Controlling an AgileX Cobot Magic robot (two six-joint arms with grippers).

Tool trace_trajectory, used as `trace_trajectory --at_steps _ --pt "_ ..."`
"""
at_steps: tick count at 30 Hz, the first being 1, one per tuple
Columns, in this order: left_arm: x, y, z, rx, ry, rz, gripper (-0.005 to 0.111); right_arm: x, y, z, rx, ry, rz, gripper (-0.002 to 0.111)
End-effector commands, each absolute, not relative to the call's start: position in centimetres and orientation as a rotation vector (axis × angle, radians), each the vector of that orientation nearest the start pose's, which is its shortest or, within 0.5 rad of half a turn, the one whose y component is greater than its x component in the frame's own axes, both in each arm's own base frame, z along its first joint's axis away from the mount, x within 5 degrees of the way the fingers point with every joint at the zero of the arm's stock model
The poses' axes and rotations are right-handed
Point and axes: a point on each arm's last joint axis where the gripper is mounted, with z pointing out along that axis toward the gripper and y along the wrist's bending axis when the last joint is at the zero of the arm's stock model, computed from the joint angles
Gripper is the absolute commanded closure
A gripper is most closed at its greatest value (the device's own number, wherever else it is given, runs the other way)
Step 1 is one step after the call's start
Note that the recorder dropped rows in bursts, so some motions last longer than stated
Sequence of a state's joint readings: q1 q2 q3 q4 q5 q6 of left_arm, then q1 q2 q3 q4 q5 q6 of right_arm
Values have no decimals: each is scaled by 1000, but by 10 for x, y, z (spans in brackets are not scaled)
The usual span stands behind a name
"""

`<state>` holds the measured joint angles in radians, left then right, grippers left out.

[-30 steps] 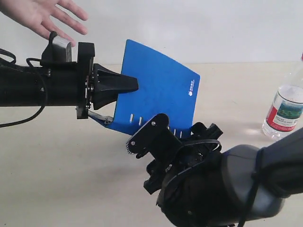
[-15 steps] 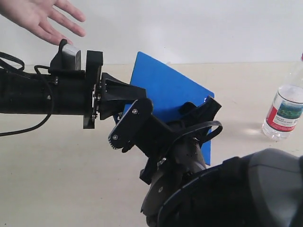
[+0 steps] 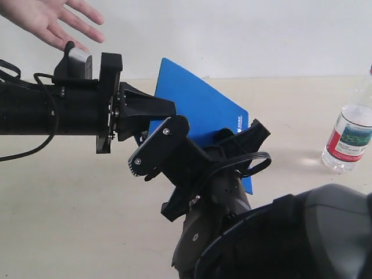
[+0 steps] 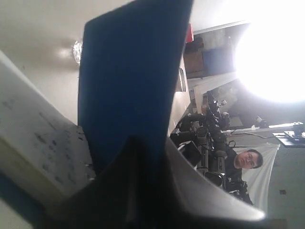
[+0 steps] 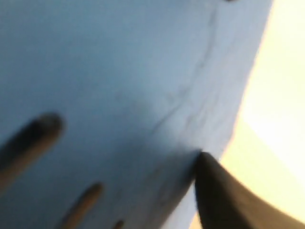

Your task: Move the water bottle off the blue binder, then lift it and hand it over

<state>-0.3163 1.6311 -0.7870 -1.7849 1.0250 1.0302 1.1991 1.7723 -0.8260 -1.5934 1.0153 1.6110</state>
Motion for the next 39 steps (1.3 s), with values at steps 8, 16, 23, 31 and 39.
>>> trace_trajectory --at_steps 8,16,23,31,39 --pt "225 -175 258 368 2116 -1928 102 190 254 206 -533 1764 -499 108" --pt "225 -175 258 368 2116 -1928 102 186 242 241 -370 1762 -355 108" --pt "225 -175 258 392 2101 -1915 102 181 236 248 -485 1820 -404 108" --pt "235 -173 250 378 2118 -1735 47 172 211 221 -500 1897 -518 108" --pt "257 -145 258 221 2118 -1038 48 164 197 223 -509 1927 -467 108"
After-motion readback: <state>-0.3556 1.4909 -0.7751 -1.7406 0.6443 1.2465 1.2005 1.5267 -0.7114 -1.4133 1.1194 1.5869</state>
